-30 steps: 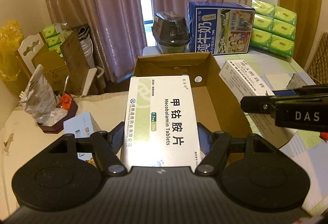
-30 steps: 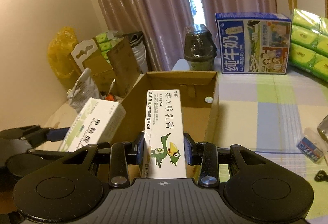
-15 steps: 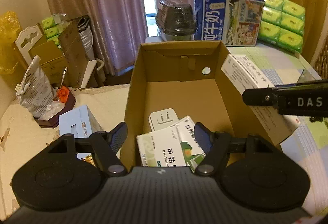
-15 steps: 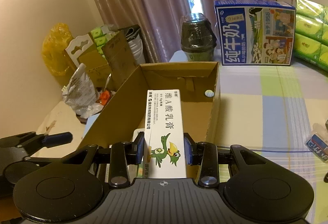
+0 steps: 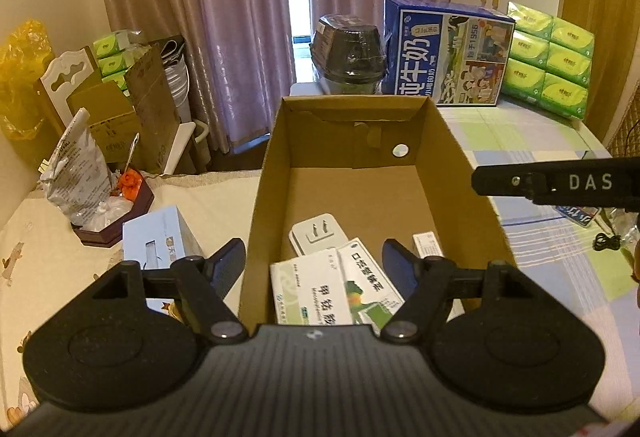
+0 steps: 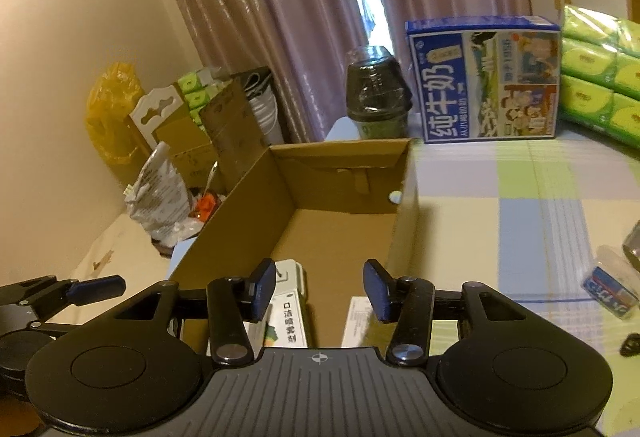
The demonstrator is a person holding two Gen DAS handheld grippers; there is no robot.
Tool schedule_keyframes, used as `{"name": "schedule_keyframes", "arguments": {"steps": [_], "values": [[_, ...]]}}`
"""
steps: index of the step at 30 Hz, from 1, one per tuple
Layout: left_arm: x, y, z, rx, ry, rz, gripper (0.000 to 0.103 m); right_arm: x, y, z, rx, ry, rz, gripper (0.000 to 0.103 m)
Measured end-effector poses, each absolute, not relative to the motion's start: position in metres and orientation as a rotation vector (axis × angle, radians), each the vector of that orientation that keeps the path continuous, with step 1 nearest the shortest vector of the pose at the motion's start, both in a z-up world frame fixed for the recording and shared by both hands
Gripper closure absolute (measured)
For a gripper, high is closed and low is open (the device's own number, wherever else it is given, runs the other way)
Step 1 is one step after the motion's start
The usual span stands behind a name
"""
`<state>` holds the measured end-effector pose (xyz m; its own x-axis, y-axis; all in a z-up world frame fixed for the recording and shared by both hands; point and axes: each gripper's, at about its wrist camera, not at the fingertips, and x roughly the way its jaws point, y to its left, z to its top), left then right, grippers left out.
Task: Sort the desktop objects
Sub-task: 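Open both grippers to drop the boxes into the cardboard box, then move both grippers back toward the remaining items on the table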
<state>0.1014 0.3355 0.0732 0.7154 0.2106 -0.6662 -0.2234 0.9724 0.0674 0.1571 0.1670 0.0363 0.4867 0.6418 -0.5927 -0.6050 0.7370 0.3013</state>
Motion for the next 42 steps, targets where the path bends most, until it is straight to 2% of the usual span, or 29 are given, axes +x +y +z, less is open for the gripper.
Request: {"name": "schedule_keyframes", "arguments": {"steps": [6,12,16,25,29,42], "values": [[0.086,0.319,0.081,-0.019,0.729,0.240,0.029,0.140,0.137,0.047,0.061,0.734,0.749,0.050],[0.066,0.299,0.090,-0.043,0.720,0.237,0.024,0.113,0.109,0.049,0.031,0.719,0.743,0.038],[0.054,0.281,0.091,-0.043,0.724,0.225,0.019,0.100,0.090,0.050,0.031,0.717,0.745,0.018],[0.032,0.245,0.092,-0.050,0.717,0.199,0.009,0.083,0.036,0.056,0.032,0.689,0.696,0.003],[0.025,0.230,0.094,-0.055,0.708,0.193,0.001,0.076,0.010,0.055,0.022,0.679,0.668,0.002],[0.014,0.162,0.096,-0.052,0.679,0.115,0.001,0.055,-0.114,0.027,0.033,0.703,0.471,0.002]]}}
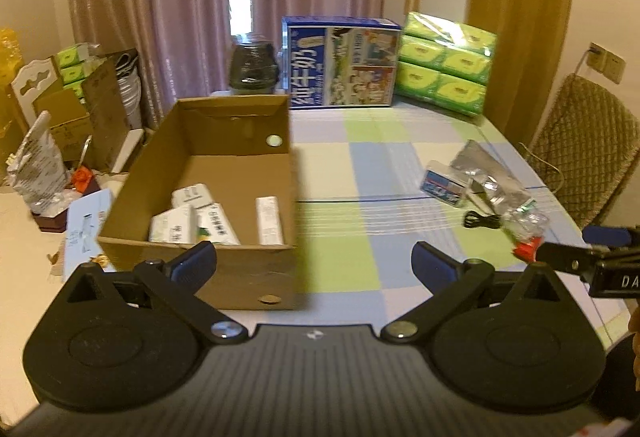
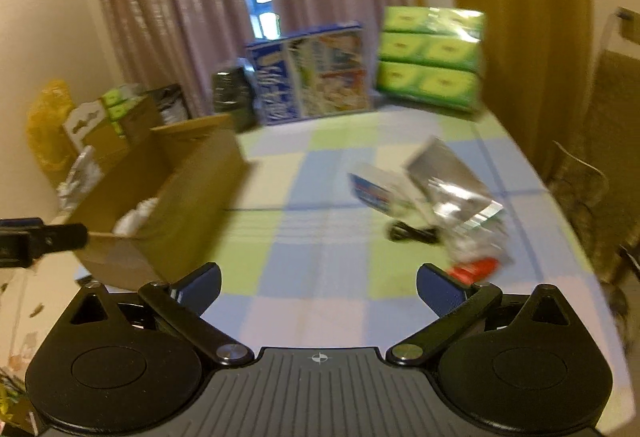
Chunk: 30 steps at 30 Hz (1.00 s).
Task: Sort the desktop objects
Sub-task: 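Move both grippers back toward the remaining items on the table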
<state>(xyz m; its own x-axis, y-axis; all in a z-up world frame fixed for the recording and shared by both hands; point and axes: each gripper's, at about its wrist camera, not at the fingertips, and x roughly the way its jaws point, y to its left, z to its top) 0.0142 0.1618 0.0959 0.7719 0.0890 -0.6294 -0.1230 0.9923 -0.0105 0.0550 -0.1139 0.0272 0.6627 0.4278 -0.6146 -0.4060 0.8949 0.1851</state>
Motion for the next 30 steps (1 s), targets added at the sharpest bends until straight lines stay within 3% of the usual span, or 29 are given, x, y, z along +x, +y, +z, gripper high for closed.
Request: {"name": "schedule_keyframes", "arguments": {"steps": [12,30], "values": [[0.027,0.092,0.071,-0.032,0.716,-0.017,0.001,0.049,-0.199,0.020,0.070,0.699,0.309,0.002],[0.061,0.038,0.046,0.041,0.754,-0.131,0.001,0.080,-0.222,0.013,0.042,0.699,0.291,0.002]]}}
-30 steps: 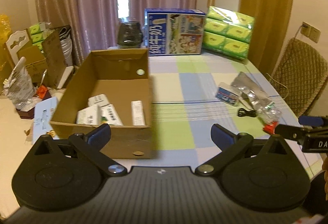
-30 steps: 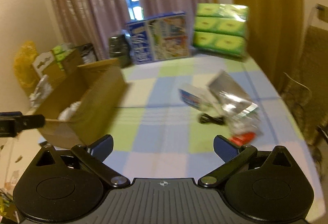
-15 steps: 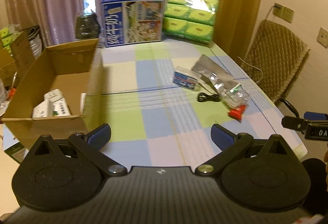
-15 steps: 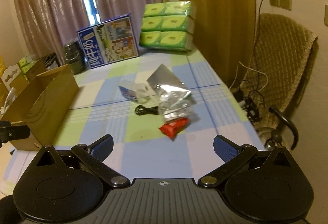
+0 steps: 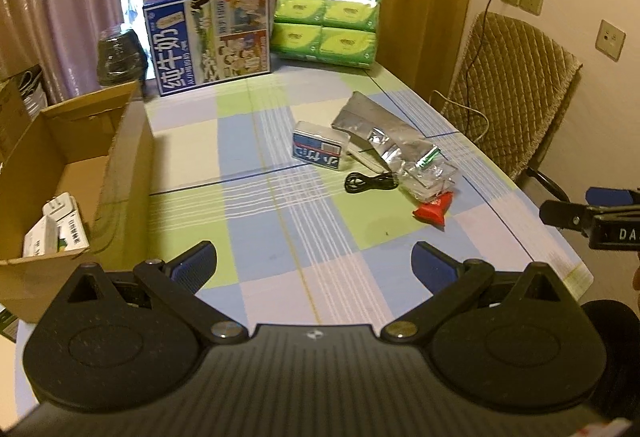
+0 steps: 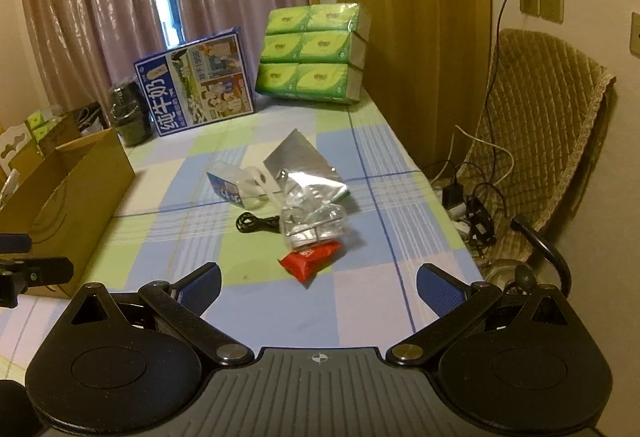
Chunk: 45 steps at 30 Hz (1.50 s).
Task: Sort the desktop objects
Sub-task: 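Move both grippers back toward the remaining items on the table, then grasp the red packet with left gripper while right gripper grasps the bagged wire rack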
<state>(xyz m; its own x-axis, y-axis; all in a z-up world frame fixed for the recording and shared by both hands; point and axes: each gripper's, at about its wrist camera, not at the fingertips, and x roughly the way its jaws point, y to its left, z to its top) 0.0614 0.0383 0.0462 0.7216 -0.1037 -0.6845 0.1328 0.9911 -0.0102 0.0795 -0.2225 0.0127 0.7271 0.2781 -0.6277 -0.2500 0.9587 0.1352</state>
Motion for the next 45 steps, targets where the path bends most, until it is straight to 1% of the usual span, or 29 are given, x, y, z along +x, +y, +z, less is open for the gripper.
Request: {"name": "schedule_keyframes", "arguments": {"steps": [23,45], "values": [[0.131,0.010,-0.002,0.065,0.827,-0.194,0.001,0.161,-0.214,-0.035,-0.013,0.755,0.348,0.002],[0.188,0.031,-0.050,0.016,0.868,-0.164,0.001,0.236,-0.168,-0.105,-0.157,0.746,0.448,0.003]]}}
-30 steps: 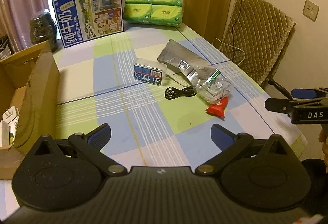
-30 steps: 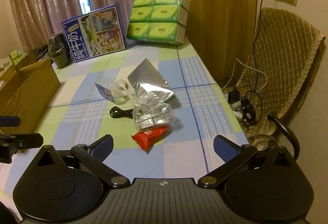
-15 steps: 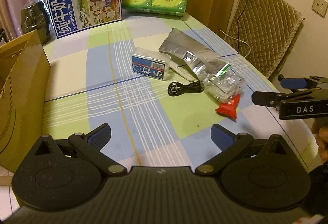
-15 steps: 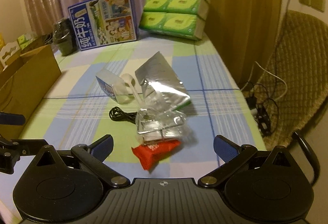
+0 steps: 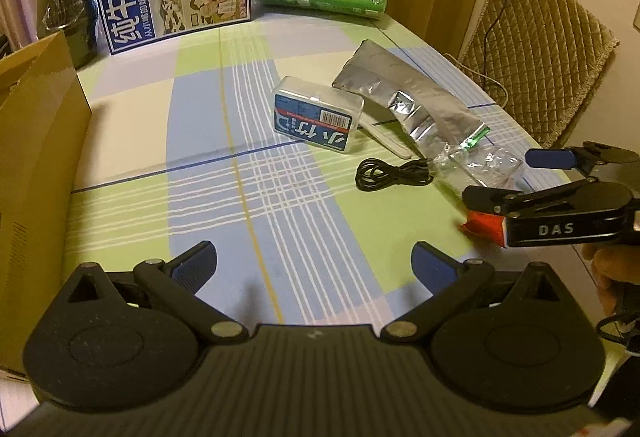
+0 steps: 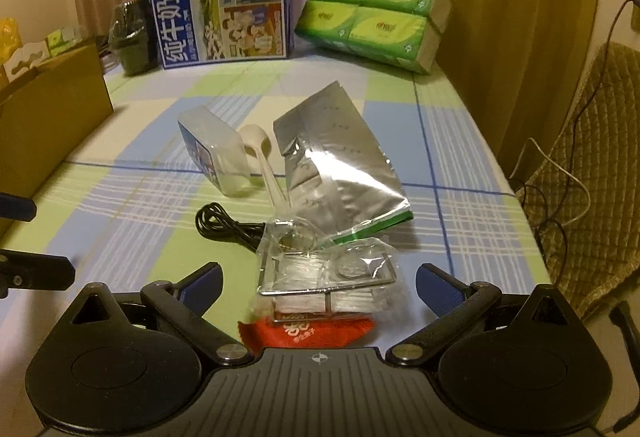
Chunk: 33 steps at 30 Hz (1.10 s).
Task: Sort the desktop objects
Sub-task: 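Grasp the red packet with left gripper while right gripper grasps the bagged wire rack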
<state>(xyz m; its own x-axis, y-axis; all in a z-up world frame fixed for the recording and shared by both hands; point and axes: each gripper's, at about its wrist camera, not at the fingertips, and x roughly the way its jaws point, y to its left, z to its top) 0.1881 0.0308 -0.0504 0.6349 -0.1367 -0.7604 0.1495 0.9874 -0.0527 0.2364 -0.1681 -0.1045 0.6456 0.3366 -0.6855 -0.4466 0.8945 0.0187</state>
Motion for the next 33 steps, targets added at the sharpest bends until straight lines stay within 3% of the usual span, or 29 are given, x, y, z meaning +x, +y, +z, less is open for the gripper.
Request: {"name": "schedule_keyframes", "arguments": {"steps": [5,8,24,33], "values": [[0.194,0.030,-0.059,0.004,0.880,-0.168,0.001,0.240,-0.167,-0.110,-0.155,0.748,0.438,0.027],[0.196,0.029,-0.063,0.003,0.885,-0.172,0.001,0.239,-0.168,-0.108,-0.157,0.742,0.441,0.034],[0.202,-0.009,-0.060,0.020,0.853,-0.259,0.001,0.225,-0.226,-0.080,-0.084,0.721,0.303,0.036],[0.213,-0.070,-0.077,0.088,0.821,-0.433,0.016,0.227,-0.256,-0.088,-0.055,0.753,0.259,0.036]]}}
